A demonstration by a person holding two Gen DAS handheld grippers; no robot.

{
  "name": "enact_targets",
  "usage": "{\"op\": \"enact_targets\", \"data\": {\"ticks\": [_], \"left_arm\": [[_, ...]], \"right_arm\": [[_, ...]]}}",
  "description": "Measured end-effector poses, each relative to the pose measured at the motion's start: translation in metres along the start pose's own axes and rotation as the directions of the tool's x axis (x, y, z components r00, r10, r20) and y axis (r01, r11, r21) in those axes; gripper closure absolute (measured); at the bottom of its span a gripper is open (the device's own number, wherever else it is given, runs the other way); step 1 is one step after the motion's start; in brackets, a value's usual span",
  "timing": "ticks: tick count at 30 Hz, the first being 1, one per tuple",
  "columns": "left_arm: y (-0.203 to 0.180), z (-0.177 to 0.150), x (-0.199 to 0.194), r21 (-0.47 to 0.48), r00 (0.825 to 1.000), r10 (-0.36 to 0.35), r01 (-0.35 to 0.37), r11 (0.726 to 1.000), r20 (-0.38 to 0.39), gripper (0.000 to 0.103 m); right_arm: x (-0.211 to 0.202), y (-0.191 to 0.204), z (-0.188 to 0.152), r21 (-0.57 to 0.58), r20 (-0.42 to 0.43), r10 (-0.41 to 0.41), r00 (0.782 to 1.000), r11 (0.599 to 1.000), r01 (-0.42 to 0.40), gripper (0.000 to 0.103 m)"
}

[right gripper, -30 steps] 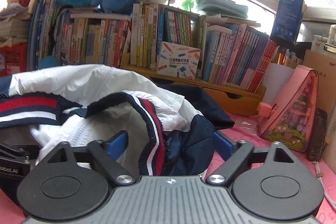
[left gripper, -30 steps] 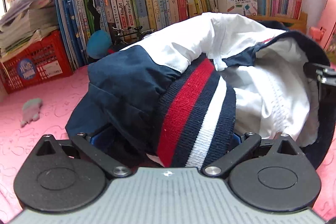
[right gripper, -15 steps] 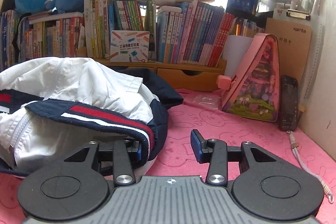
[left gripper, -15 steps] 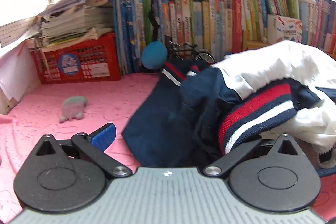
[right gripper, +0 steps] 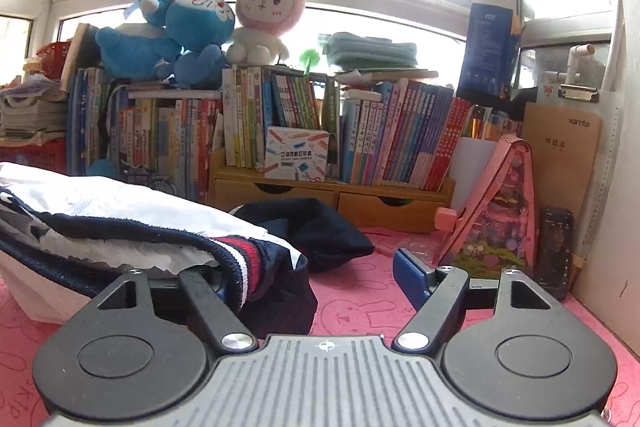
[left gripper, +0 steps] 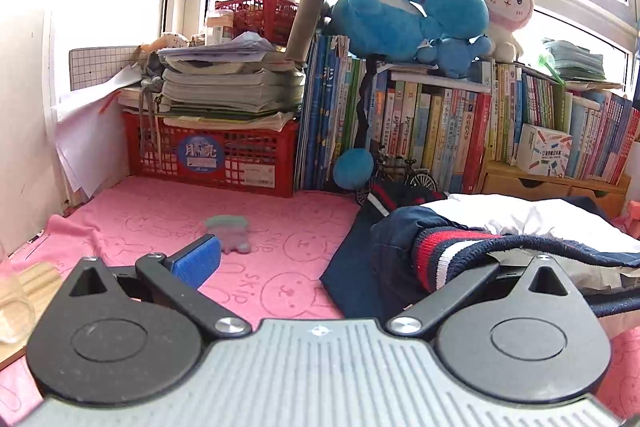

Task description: Fold clothes

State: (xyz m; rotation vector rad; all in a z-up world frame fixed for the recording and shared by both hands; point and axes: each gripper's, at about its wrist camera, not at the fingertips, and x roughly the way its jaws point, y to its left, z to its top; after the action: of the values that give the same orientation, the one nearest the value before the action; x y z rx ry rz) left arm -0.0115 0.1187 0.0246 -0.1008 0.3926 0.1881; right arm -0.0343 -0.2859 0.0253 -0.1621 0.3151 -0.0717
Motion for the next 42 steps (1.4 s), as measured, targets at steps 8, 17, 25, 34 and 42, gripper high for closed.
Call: {"op": "enact_targets", "data": {"ticks": [8,17,25,34,42], "left_arm": [[0.012,-0.062,-0.030,0.079,0.986,-0.028,0.042,0.996,-0.164,0.000],[0.002,-0.111,-0.046,0.198,0.948,-0.082,0.149,0.969,-0.309,0.000],[-0.020,-0.118,-0.059,0.331,0.960,-0.123,0.204,0.921,-0.251,0.000],[-0.038,-0.124,-0.067,0.439,0.973,-0.139,0.209,0.874,-0.186,0.000],[-0.061,-0.137,-0.077,0.523,0.966,-0.206,0.259,0.812,-0.157,0.000]], "right_arm": [[-0.038,0.015,-0.057,-0.124,-0.152,-0.030,0.988,0.992,0.011,0.026],[-0.074,0.017,-0.116,-0.172,-0.269,-0.060,0.961,0.985,0.013,0.024],[-0.095,0.049,-0.113,-0.240,-0.175,0.039,0.984,0.967,-0.082,0.034],[-0.108,0.114,-0.118,-0.481,-0.067,0.116,0.991,0.866,-0.134,0.034],[-0.107,0.183,-0.125,-0.656,0.010,0.276,0.961,0.727,-0.201,0.075]]}}
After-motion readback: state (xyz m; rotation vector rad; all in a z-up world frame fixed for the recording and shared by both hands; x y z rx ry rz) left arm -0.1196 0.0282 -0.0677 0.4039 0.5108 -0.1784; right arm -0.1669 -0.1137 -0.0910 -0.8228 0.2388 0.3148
